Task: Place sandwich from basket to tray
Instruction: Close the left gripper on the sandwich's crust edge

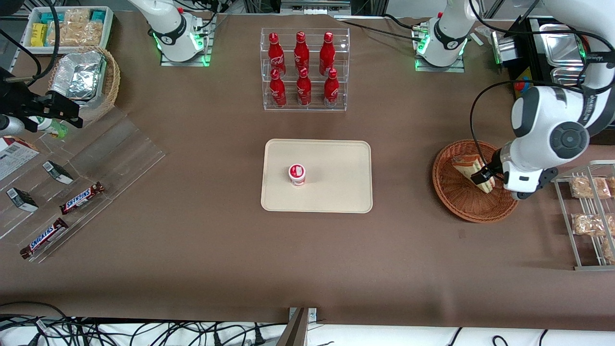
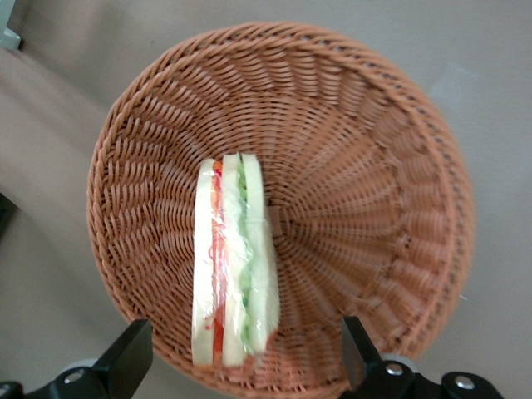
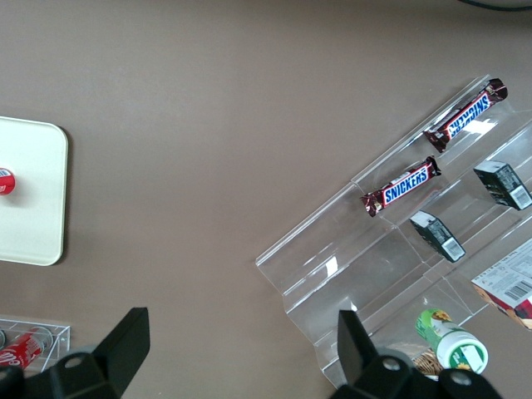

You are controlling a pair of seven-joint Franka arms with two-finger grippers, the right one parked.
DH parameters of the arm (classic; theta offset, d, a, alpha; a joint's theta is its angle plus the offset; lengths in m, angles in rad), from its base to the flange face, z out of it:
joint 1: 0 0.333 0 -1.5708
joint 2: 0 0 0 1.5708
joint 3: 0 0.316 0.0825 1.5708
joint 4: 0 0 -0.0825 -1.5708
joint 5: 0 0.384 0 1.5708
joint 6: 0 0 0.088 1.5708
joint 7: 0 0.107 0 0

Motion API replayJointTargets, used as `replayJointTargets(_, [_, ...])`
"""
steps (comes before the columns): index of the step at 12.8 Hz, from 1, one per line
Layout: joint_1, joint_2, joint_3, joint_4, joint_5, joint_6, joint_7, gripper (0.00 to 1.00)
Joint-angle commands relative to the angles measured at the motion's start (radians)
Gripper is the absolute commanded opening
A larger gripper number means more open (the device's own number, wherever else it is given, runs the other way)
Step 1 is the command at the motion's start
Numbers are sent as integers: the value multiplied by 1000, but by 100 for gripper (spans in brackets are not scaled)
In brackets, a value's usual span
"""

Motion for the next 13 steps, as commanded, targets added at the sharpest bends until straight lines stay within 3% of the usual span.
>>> replayJointTargets(1, [10,-61,-6,-128,38,104,-49,100])
replayJointTargets(8, [24,-64,-8,-214,55,198,-68,100])
replayJointTargets(9, [24,-62,-6,-214,55,201,-91,94])
replayJointTargets(10, [24,-61,-8,-214,57,201,-97,69])
replayJointTargets(11, [24,-61,-8,-213,57,201,-97,55])
replayJointTargets(13, [24,-62,-11,-211,57,200,-97,48])
